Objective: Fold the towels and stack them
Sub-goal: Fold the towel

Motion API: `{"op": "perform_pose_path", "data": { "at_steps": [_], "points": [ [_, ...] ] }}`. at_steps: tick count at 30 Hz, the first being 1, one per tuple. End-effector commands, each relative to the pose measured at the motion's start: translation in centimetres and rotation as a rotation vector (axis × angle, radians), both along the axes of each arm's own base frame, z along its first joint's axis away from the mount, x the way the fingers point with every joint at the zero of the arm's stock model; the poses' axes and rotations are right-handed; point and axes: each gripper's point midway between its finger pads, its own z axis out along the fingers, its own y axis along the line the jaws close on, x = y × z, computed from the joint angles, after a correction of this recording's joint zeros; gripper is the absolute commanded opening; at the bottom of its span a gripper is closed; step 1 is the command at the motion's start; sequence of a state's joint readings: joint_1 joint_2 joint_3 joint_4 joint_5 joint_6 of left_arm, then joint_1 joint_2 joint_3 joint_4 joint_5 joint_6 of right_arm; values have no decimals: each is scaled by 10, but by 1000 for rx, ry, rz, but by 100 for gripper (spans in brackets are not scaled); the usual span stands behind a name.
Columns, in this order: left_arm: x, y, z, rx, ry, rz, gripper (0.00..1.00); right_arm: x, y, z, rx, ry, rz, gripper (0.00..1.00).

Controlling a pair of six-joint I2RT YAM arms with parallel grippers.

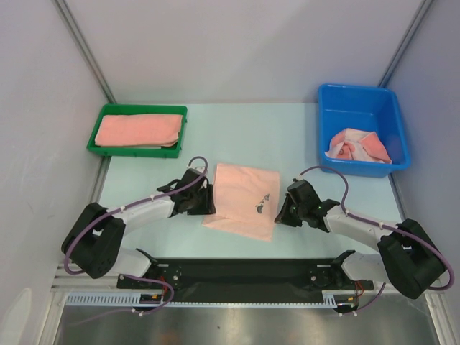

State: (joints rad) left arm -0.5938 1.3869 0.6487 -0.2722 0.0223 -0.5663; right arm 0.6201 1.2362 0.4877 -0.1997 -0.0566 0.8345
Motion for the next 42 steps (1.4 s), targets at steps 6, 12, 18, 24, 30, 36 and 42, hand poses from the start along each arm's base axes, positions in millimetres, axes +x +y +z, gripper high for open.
{"op": "perform_pose_path", "data": {
  "at_steps": [6,12,18,24,30,36,42],
  "points": [
    [0,-4,11,-34,-44,-8,55,3,0,1,8,-40,1,0],
    [-1,-12,10,-77,-32,-18,50,0,-1,-2,6,-34,1,0],
    [-2,-12,10,-75,-23,-11,48,-1,-2,-3,6,-36,2,0],
    [3,-12,14,-78,-36,1,45,-1,-2,-5,3,-35,7,0],
    [5,-13,12,-74,-33,8,39,-1,-2,-3,6,-38,8,0],
    [6,-13,13,-66,-31,14,12,0,1,3,21,-48,9,0],
    [13,-8,32,-10,-47,-3,0,6,9,31,50,-70,31,0]
  ]
}}
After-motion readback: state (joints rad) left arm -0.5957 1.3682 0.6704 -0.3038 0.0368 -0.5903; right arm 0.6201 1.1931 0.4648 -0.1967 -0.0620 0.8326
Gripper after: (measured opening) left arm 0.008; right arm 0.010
